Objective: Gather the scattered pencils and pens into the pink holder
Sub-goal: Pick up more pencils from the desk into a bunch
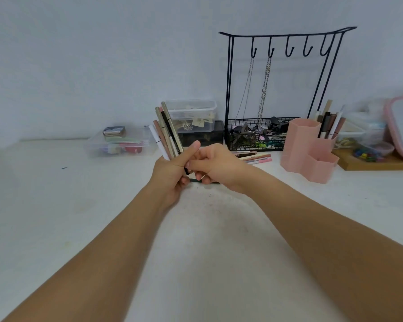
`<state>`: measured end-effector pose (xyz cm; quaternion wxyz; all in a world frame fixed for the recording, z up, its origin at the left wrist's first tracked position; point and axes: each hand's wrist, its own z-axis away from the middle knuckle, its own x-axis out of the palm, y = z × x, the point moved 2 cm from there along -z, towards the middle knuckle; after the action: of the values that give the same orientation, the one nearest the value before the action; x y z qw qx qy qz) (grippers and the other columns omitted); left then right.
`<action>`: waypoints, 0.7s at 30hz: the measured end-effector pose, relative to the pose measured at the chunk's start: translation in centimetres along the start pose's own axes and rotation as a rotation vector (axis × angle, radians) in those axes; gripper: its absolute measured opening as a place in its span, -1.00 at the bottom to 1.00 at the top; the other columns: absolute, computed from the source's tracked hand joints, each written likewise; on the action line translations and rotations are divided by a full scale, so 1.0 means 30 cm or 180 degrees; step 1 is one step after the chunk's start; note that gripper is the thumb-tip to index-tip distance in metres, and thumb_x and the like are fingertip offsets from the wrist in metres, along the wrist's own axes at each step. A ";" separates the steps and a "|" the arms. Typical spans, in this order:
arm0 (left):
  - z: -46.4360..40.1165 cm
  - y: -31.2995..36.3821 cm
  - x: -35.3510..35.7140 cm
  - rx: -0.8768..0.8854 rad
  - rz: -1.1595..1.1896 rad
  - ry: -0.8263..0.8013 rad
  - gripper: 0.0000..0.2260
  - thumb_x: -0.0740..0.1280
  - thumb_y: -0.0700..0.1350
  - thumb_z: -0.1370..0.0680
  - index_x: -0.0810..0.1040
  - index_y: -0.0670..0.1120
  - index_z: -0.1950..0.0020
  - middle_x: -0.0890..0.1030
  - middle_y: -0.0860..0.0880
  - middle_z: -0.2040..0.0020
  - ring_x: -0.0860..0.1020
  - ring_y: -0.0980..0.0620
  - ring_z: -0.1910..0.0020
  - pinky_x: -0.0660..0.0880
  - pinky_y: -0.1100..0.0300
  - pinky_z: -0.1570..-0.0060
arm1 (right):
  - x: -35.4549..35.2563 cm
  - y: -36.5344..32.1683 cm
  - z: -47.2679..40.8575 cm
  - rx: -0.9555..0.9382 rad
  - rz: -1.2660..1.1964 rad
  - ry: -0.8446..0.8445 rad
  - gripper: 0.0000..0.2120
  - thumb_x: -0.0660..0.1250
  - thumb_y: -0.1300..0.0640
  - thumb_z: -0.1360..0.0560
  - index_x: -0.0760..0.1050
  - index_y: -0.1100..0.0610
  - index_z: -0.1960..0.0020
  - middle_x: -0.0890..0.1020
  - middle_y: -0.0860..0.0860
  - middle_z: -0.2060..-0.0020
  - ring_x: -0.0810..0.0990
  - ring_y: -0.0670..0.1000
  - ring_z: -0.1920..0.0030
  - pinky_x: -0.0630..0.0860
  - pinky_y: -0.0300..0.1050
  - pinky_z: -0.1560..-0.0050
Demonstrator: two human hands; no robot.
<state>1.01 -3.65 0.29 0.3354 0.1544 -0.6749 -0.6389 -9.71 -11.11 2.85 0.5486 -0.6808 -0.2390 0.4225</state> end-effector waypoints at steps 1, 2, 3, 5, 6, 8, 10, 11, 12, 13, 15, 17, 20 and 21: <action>0.002 -0.002 0.002 -0.0013 -0.0017 0.0002 -0.72 0.61 0.08 -0.35 0.69 -0.10 0.18 0.63 -0.08 0.30 0.44 0.02 0.37 0.30 0.28 0.54 | 0.003 0.002 -0.003 -0.0128 0.0183 0.0098 -0.94 0.40 0.28 -0.53 0.60 0.28 0.08 0.58 0.10 0.32 0.51 -0.08 0.39 0.44 -0.23 0.40; 0.002 -0.006 0.002 -0.0026 -0.0039 0.0002 -0.74 0.60 0.05 -0.38 0.70 -0.12 0.14 0.66 -0.10 0.26 0.46 0.03 0.37 0.31 0.28 0.55 | 0.005 0.004 -0.004 -0.0263 0.0329 0.0179 -0.95 0.41 0.31 -0.50 0.61 0.32 0.09 0.59 0.10 0.34 0.52 -0.08 0.41 0.44 -0.25 0.42; 0.003 -0.009 0.003 -0.0028 -0.0055 0.0006 -0.73 0.58 0.04 -0.41 0.71 -0.15 0.09 0.67 -0.11 0.22 0.48 0.03 0.37 0.32 0.28 0.55 | 0.005 0.005 -0.006 -0.0388 0.0441 0.0239 -0.95 0.43 0.34 -0.47 0.62 0.35 0.10 0.61 0.11 0.35 0.52 -0.07 0.41 0.45 -0.26 0.41; 0.002 -0.012 0.003 0.0031 -0.0076 0.0015 -0.68 0.55 0.04 -0.46 0.68 -0.20 0.00 0.66 -0.16 0.18 0.51 0.01 0.35 0.33 0.28 0.55 | 0.002 0.004 -0.004 -0.0516 0.0578 0.0294 -0.95 0.47 0.36 -0.42 0.63 0.34 0.13 0.63 0.12 0.35 0.53 -0.06 0.39 0.46 -0.26 0.38; 0.002 -0.010 0.003 0.0071 -0.0079 0.0036 -0.67 0.53 0.04 -0.48 0.66 -0.22 -0.01 0.64 -0.17 0.19 0.51 0.01 0.35 0.33 0.27 0.55 | -0.005 0.001 -0.003 -0.0517 0.0615 0.0294 -0.93 0.50 0.34 -0.41 0.64 0.33 0.14 0.63 0.10 0.37 0.52 -0.09 0.41 0.45 -0.29 0.39; 0.001 0.003 0.001 0.0087 -0.0079 0.0142 -0.68 0.51 0.06 -0.50 0.61 -0.21 0.08 0.60 -0.10 0.29 0.50 0.06 0.43 0.35 0.28 0.55 | -0.027 -0.011 0.001 -0.0471 0.0627 0.0278 -0.87 0.55 0.30 -0.39 0.64 0.31 0.11 0.61 0.03 0.40 0.49 -0.16 0.47 0.42 -0.33 0.42; -0.003 0.016 -0.006 0.0093 -0.0040 0.0244 -0.70 0.51 0.06 -0.51 0.55 -0.15 0.17 0.53 -0.02 0.39 0.47 0.11 0.48 0.34 0.29 0.56 | -0.057 -0.018 0.002 -0.0376 0.0661 0.0311 -0.81 0.58 0.22 -0.38 0.64 0.25 0.07 0.63 0.04 0.36 0.51 -0.14 0.45 0.45 -0.29 0.38; -0.006 0.021 -0.010 0.0122 -0.0003 0.0273 -0.70 0.50 0.06 -0.52 0.52 -0.12 0.19 0.50 0.00 0.41 0.46 0.11 0.47 0.32 0.29 0.58 | -0.072 -0.018 0.001 -0.0317 0.0817 0.0328 -0.78 0.60 0.16 -0.38 0.65 0.21 0.06 0.65 0.04 0.31 0.54 -0.13 0.41 0.48 -0.27 0.34; -0.011 0.025 -0.016 0.0155 0.0043 0.0300 -0.71 0.50 0.05 -0.52 0.50 -0.10 0.19 0.48 0.01 0.42 0.45 0.10 0.46 0.29 0.30 0.59 | -0.082 -0.015 -0.001 -0.0272 0.1095 0.0310 -0.77 0.60 0.11 -0.37 0.65 0.16 0.03 0.68 0.02 0.25 0.57 -0.11 0.36 0.49 -0.26 0.29; -0.015 0.029 -0.023 0.0173 0.0092 0.0339 -0.72 0.49 0.05 -0.53 0.49 -0.08 0.17 0.46 0.01 0.42 0.44 0.10 0.45 0.26 0.30 0.60 | -0.087 -0.008 -0.004 -0.0249 0.1444 0.0252 -0.75 0.60 0.08 -0.38 0.66 0.11 0.00 0.69 -0.01 0.19 0.59 -0.11 0.30 0.49 -0.26 0.25; -0.020 0.037 -0.036 0.0150 0.0154 0.0441 -0.73 0.48 0.06 -0.54 0.49 -0.07 0.13 0.44 0.02 0.41 0.41 0.10 0.46 0.20 0.31 0.61 | -0.081 0.010 -0.011 -0.0275 0.2065 0.0126 -0.74 0.58 0.05 -0.39 0.68 0.08 -0.04 0.68 -0.02 0.11 0.61 -0.08 0.18 0.48 -0.25 0.20; -0.022 0.043 -0.048 0.0116 0.0166 0.0558 -0.70 0.49 0.10 -0.53 0.47 -0.05 0.14 0.44 0.03 0.42 0.40 0.12 0.49 0.19 0.31 0.62 | -0.071 0.025 -0.010 -0.0314 0.2443 0.0106 -0.79 0.56 0.07 -0.42 0.69 0.08 -0.02 0.68 -0.03 0.11 0.63 -0.04 0.11 0.54 -0.18 0.09; -0.028 0.042 -0.059 0.0088 0.0087 0.0719 -0.64 0.49 0.17 -0.50 0.43 -0.04 0.19 0.44 0.03 0.43 0.39 0.12 0.50 0.19 0.30 0.61 | -0.063 0.033 -0.009 -0.0270 0.2711 0.0013 -0.92 0.52 0.13 -0.45 0.73 0.07 0.06 0.71 -0.05 0.17 0.65 -0.02 0.15 0.61 -0.08 0.07; -0.027 0.042 -0.059 0.0073 0.0059 0.0747 -0.64 0.49 0.17 -0.50 0.43 -0.04 0.20 0.43 0.03 0.43 0.39 0.11 0.49 0.19 0.29 0.61 | -0.065 0.027 -0.008 -0.0227 0.2781 -0.0023 -0.94 0.51 0.16 -0.46 0.73 0.08 0.08 0.72 -0.04 0.19 0.66 -0.01 0.17 0.63 -0.06 0.06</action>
<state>3.10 -2.97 1.02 0.4161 0.2258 -0.6397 -0.6055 -10.65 -13.00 2.69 0.2937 -0.7350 0.0550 0.6087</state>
